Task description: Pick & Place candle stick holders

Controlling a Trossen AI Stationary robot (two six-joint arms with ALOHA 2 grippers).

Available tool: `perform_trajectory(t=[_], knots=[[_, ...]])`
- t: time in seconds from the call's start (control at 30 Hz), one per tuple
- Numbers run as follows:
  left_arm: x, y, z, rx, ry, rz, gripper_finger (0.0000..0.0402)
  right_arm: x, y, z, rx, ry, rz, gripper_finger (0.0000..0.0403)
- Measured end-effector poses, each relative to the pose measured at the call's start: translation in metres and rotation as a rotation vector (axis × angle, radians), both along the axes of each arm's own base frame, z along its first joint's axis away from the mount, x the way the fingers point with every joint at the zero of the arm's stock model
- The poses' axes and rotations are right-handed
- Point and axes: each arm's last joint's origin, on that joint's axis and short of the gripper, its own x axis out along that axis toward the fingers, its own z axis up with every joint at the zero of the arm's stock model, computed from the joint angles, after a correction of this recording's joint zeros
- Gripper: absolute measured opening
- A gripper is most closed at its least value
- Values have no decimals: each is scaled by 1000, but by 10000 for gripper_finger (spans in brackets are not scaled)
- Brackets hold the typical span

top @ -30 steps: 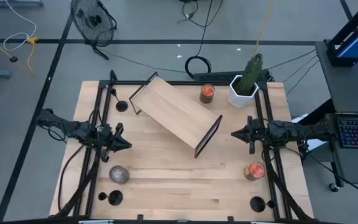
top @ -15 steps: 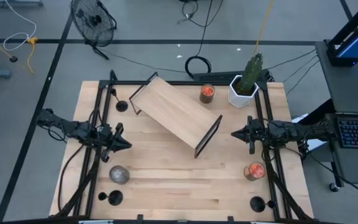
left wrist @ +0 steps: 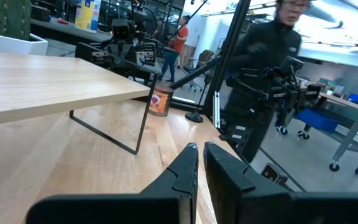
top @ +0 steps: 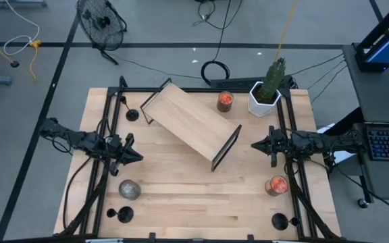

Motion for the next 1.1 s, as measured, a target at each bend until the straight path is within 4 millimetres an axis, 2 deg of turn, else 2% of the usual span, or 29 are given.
perform_trajectory(t=[0.63, 0.87, 1.1], knots=[[0, 0, 0, 0, 0, 0, 33, 0, 0, 0, 0, 0, 0, 4], [0, 0, 0, 0, -1, 0, 33, 2, -3, 6, -159, -73, -76, 4], [0, 0, 0, 0, 0, 0, 33, 5, -2, 1, -164, -106, -77, 4]])
